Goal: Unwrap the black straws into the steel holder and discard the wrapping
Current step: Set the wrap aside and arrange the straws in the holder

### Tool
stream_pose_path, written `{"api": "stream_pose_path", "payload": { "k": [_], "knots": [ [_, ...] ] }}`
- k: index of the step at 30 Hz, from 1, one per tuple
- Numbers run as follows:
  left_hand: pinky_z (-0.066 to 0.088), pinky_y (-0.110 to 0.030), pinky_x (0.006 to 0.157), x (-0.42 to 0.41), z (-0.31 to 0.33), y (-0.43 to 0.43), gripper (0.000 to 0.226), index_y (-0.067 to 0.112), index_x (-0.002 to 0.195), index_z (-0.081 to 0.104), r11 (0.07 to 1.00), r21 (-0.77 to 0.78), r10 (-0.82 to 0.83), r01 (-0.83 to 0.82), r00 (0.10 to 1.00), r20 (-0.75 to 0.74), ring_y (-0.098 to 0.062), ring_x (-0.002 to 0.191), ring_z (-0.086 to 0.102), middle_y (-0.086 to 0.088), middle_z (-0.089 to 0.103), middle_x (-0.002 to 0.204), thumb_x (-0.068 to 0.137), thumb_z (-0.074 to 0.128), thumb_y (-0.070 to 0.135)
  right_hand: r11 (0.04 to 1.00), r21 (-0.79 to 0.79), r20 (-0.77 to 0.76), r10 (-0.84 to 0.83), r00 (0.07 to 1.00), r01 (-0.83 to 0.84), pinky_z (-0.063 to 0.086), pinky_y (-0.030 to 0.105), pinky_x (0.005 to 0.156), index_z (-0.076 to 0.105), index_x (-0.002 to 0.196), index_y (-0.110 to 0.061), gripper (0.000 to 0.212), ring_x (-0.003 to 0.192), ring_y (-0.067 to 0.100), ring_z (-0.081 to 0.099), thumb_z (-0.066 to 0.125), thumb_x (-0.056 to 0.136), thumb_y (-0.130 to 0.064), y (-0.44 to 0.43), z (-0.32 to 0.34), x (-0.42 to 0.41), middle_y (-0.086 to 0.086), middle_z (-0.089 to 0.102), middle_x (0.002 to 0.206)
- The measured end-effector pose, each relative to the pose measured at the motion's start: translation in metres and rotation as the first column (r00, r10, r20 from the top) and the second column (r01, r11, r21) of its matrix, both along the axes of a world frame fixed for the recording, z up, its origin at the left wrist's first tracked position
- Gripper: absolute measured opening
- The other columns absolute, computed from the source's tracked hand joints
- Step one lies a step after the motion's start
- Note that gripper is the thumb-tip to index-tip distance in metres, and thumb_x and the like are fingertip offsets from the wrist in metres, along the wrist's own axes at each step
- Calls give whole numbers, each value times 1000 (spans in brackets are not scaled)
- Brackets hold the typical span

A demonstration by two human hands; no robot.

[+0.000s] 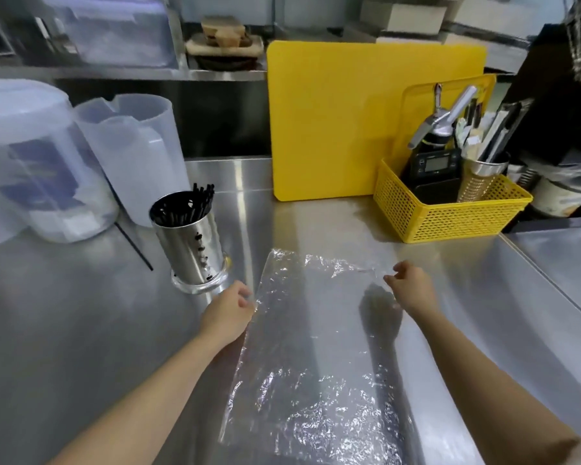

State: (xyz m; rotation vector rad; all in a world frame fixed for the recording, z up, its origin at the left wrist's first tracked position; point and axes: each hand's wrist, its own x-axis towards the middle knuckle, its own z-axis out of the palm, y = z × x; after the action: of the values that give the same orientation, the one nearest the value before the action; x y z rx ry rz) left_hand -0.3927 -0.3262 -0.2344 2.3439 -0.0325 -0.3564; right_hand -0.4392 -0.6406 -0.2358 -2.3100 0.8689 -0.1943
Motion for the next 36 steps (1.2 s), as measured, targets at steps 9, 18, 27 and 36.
{"api": "stream_pose_path", "payload": {
  "k": [9, 18, 27, 36],
  "knots": [
    [48, -32, 73, 17, 35, 79, 20, 26, 93, 55, 994, 103, 17, -28, 995, 102, -19, 85, 60, 9, 61, 91, 85, 52, 44, 881, 247, 254, 343, 904, -404, 43, 22, 70, 44, 126, -11, 62, 94, 23, 57, 75, 75, -26, 117, 52, 53, 9, 56, 106],
    [50, -33, 80, 53, 29, 161, 23, 21, 104, 56, 980, 167, 72, -104, 980, 184, -19, 96, 61, 2, 66, 108, 89, 50, 38, 735, 366, 389, 437, 811, -571, 32, 34, 107, 8, 145, -23, 114, 132, 18, 33, 85, 61, -26, 244, 35, 92, 8, 31, 144],
    [40, -33, 97, 110, 10, 188, 44, 17, 130, 48, 920, 393, -154, 4, 924, 350, -22, 120, 49, 0, 53, 131, 87, 46, 9, 771, 355, 553, 284, 783, -530, 37, 10, 95, 14, 132, -51, 111, 113, -15, 45, 85, 49, -29, 295, 6, 122, -12, 44, 133],
    [50, -33, 89, 171, -27, 200, 47, 21, 81, 72, 524, 831, -713, 189, 631, 306, -19, 81, 70, 0, 73, 84, 36, 84, 9, 758, 372, 574, 266, 775, -536, 34, -1, 88, 19, 125, -46, 101, 109, -20, 43, 81, 45, -33, 299, 2, 122, -24, 39, 127]
  ]
}}
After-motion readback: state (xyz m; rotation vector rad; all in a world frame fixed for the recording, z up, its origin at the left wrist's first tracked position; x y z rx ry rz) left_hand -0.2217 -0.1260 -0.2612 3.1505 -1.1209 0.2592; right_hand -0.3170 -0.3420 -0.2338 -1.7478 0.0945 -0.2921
